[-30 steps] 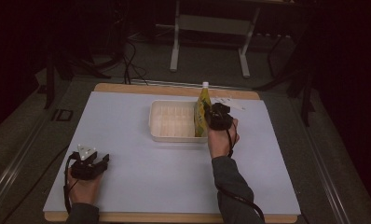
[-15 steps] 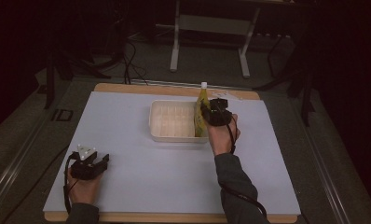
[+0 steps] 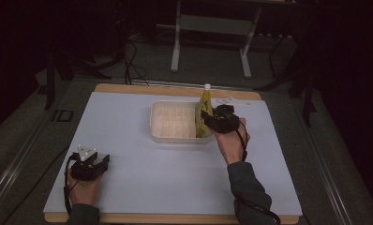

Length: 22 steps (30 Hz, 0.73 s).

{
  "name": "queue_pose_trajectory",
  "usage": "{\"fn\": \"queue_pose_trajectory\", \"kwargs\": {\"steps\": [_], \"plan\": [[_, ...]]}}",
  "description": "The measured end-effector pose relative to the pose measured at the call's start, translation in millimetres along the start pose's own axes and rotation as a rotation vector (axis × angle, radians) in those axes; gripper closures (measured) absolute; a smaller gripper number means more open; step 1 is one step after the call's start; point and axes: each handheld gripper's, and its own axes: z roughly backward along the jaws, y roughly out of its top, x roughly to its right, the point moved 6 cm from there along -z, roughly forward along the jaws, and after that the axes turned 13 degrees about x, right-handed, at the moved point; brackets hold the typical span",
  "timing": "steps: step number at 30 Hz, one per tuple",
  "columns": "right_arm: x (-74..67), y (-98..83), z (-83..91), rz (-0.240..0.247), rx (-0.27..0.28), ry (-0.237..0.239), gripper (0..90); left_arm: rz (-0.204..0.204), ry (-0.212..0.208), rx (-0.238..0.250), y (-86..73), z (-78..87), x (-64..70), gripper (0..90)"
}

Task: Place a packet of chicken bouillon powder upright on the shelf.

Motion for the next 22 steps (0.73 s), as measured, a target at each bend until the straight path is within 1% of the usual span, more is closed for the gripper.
{"fn": "queue_pose_trajectory", "kwargs": {"steps": [2,5,7,8,11,13,15,18,20,22], "plan": [[0.4,0.0,6.6,0.000,-0.002,0.017,60.2,0.004,0.000,0.003,0.1,-0.1,0.1,50.9],[1.6,-1.2,17.9,0.017,-0.008,0.035,59.7,0.007,0.003,0.005,0.1,0.0,-0.1,51.0],[1.8,-2.9,25.6,0.032,-0.014,0.060,58.4,0.003,0.002,0.007,0.2,0.1,0.1,51.1],[2.2,-4.2,29.2,0.042,-0.019,0.063,58.3,0.001,0.003,0.006,0.2,0.1,0.0,51.2],[3.1,-9.1,39.6,0.049,-0.034,0.088,57.7,0.005,0.006,0.009,0.3,0.3,0.0,51.4],[5.6,-13.2,44.8,0.062,-0.044,0.094,57.0,0.006,0.008,0.010,0.4,0.4,-0.1,51.4],[8.9,-17.6,49.5,0.064,-0.053,0.095,56.8,0.007,0.008,0.011,0.4,0.4,-0.1,51.3],[15.2,-26.6,55.4,0.053,-0.074,0.108,55.5,0.007,0.009,0.011,0.4,0.4,-0.2,51.2],[21.7,-34.7,58.4,0.056,-0.094,0.104,54.7,0.005,0.011,0.010,0.5,0.6,-0.4,51.0],[30.2,-45.1,60.9,0.056,-0.118,0.100,53.1,0.005,0.023,0.010,0.4,0.7,-0.9,49.7]]}}
